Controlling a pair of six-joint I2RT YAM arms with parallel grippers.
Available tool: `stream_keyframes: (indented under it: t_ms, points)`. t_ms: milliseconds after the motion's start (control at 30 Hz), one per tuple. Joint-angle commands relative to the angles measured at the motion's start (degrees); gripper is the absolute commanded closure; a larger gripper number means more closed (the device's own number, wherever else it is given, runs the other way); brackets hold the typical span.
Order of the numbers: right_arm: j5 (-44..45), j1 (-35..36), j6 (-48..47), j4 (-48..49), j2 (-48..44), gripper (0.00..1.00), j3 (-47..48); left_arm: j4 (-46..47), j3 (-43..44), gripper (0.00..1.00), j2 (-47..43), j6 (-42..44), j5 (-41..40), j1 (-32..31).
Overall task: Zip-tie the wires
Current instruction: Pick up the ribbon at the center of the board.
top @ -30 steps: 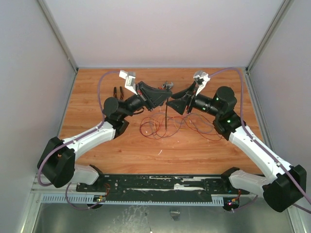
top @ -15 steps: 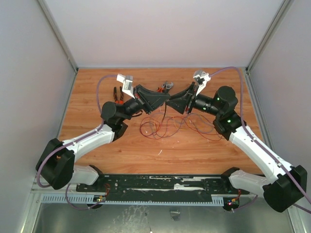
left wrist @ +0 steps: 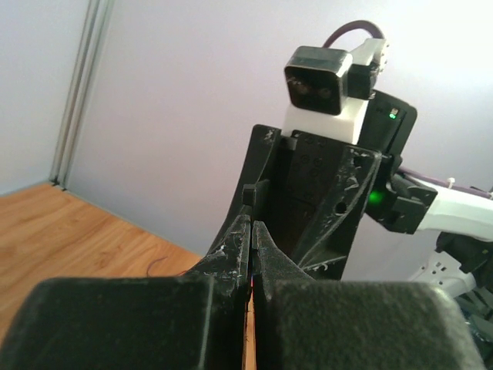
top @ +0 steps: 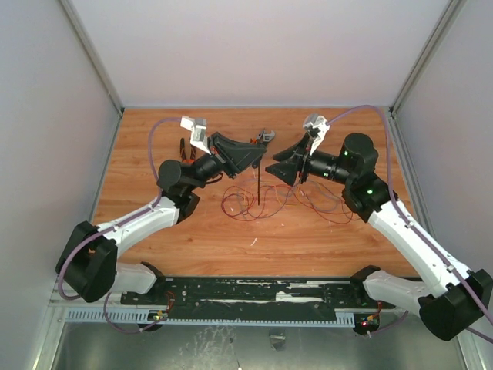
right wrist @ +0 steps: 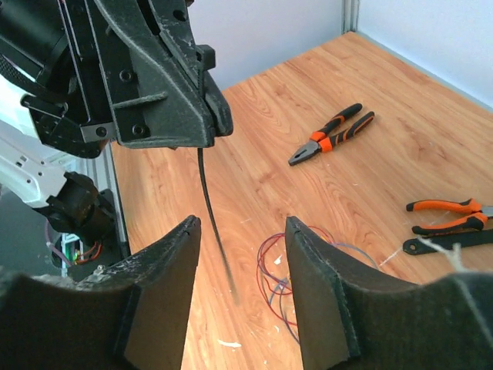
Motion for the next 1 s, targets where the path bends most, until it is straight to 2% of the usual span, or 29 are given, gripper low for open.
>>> stream_keyframes:
  t_ms: [0,200,400,633,867,967]
  points:
    - [-0.4,0.7,-6.7,-8.8,-0.2,0.49,4.0,-0.8,0.4,1.0,-2.1,1.9,0.8,1.0]
    - [-7.2,0.9,-0.5,1.9,1.8,0.45,1.8,0.8,0.4,1.0,-1.3,0.2,2.3,1.1]
    - [-9.0,1.6,0.9,5.9,4.5,0.46,3.4,2.2,0.1,1.0,-0.9,-0.9,2.9,1.1]
    - [-9.3,2.6,2.9,9.8,6.0,0.52,3.3,3.9,-0.4,1.0,-0.5,-2.1,3.0,1.1]
    - [-8.8,3.7,2.6,9.1,6.7,0.74,4.2,4.9,-1.0,1.0,-0.4,-2.4,2.7,1.1]
    - [-7.3,3.8,2.5,7.6,5.5,0.86,3.6,4.8,-1.6,1.0,-0.9,-1.3,2.3,1.1]
